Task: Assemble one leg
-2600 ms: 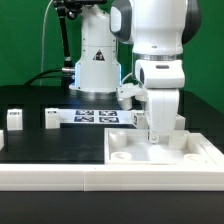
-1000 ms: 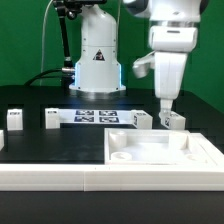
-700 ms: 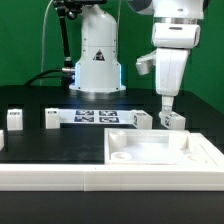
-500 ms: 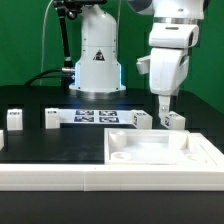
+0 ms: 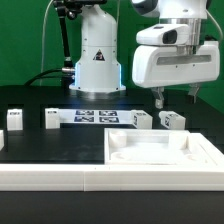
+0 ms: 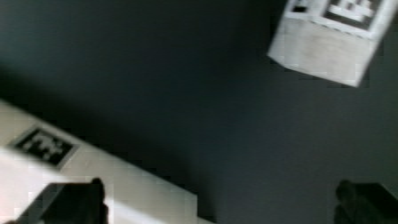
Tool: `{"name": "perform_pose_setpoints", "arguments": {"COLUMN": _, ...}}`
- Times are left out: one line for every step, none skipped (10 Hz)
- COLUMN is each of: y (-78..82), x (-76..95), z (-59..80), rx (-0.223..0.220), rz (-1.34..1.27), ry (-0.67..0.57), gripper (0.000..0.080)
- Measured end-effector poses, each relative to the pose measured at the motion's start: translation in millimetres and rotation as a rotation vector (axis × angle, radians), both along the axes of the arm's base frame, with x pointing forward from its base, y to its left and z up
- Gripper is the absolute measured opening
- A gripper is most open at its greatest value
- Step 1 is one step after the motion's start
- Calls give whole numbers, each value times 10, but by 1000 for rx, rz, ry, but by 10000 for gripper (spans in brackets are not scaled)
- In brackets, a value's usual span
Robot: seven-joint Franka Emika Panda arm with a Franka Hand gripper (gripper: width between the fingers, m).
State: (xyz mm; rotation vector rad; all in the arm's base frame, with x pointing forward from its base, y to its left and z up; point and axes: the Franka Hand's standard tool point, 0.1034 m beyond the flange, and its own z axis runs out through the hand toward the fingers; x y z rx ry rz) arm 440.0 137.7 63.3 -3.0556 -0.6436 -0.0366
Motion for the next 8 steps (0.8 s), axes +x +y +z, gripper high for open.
{"name": "perform_pose_setpoints", "arguments": {"y": 31, "x": -25, "z": -42, "rx": 13, "rz": -105, "ry": 12, "gripper": 649}}
{"name": "perform_pose_setpoints", "arguments": {"y": 38, "x": -22, "z": -41, "rx": 18, "rz": -133, "ry": 14, "gripper": 649}}
{"name": "perform_pose_setpoints", "arguments": {"y": 48, "x": -24, "z": -40, "rx": 26, "rz": -223, "ry": 20, "gripper": 649}}
{"name": "perform_pose_setpoints", "arguments": {"y": 67, "x": -32, "z": -45, "rx": 32, "rz": -289, "ry": 24, "gripper": 649}}
{"name": "perform_pose_setpoints", "arguments": {"y": 129, "x": -90, "z": -89, "rx": 41, "rz": -347, "ry": 18, "gripper": 649}}
{"name": "perform_pose_setpoints", "arguments": {"y": 208, "x": -181, "z": -163, "rx": 41, "rz": -376, "ry": 25, "gripper": 649}}
{"name": "perform_pose_setpoints", "arguments": {"y": 247, "x": -237, "z": -211, "rx": 36, "rz": -356, "ry": 37, "gripper": 649}}
{"name": "perform_pose_setpoints", "arguments": {"y": 243, "x": -223, "z": -205, "rx": 37, "rz": -355, "ry": 35, "gripper": 649}}
